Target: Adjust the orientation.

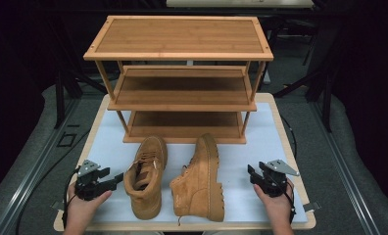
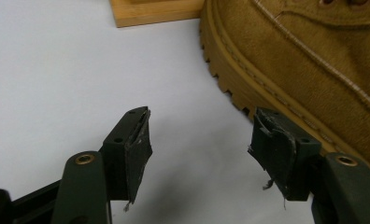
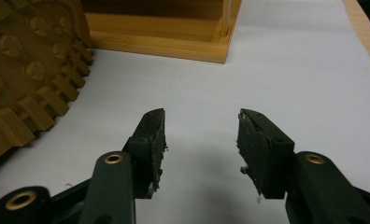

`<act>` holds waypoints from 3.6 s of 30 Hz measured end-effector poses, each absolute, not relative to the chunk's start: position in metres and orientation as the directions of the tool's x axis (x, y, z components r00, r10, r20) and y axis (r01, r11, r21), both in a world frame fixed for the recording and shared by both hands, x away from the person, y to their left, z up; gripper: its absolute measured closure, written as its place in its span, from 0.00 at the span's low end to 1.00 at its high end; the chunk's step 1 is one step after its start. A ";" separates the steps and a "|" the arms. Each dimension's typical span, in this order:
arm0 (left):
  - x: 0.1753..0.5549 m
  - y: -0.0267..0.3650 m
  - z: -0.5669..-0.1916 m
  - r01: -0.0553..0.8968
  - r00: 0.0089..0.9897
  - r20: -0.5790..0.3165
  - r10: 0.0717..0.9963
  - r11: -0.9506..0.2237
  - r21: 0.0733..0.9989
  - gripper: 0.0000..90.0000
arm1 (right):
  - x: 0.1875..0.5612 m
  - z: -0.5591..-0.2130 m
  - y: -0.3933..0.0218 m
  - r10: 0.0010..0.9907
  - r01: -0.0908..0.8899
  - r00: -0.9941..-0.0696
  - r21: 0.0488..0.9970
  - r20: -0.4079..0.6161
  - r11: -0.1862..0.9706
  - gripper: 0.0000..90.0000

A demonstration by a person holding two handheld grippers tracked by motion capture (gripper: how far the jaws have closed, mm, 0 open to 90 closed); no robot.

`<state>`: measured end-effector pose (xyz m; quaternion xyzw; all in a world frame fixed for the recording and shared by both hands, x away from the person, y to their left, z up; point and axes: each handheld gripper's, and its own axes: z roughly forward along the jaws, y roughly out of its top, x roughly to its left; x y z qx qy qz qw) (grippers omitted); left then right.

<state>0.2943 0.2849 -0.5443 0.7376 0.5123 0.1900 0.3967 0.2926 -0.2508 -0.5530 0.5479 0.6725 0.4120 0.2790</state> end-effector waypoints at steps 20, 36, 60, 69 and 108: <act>0.292 0.289 -0.544 0.628 0.385 -0.198 0.902 -0.098 0.772 0.51 | 0.292 -0.557 -0.249 0.959 0.561 -0.253 0.827 0.129 0.037 0.63; 0.292 0.292 -0.542 0.641 0.371 -0.225 0.901 -0.074 0.764 0.55 | 0.293 -0.557 -0.247 0.959 0.550 -0.247 0.835 0.138 0.022 0.62; 0.274 0.267 -0.445 0.605 0.454 -0.276 0.847 -0.066 0.794 0.58 | 0.292 -0.556 -0.248 0.961 0.562 -0.235 0.827 0.147 0.011 0.62; 0.263 0.243 -0.441 0.609 0.502 -0.288 0.816 -0.096 0.788 0.58 | 0.292 -0.557 -0.248 0.960 0.566 -0.233 0.824 0.157 0.003 0.62; 0.317 0.272 -0.431 0.695 0.512 -0.161 0.844 -0.297 0.654 0.90 | 0.294 -0.563 -0.257 0.951 0.584 -0.207 0.809 0.229 -0.068 0.62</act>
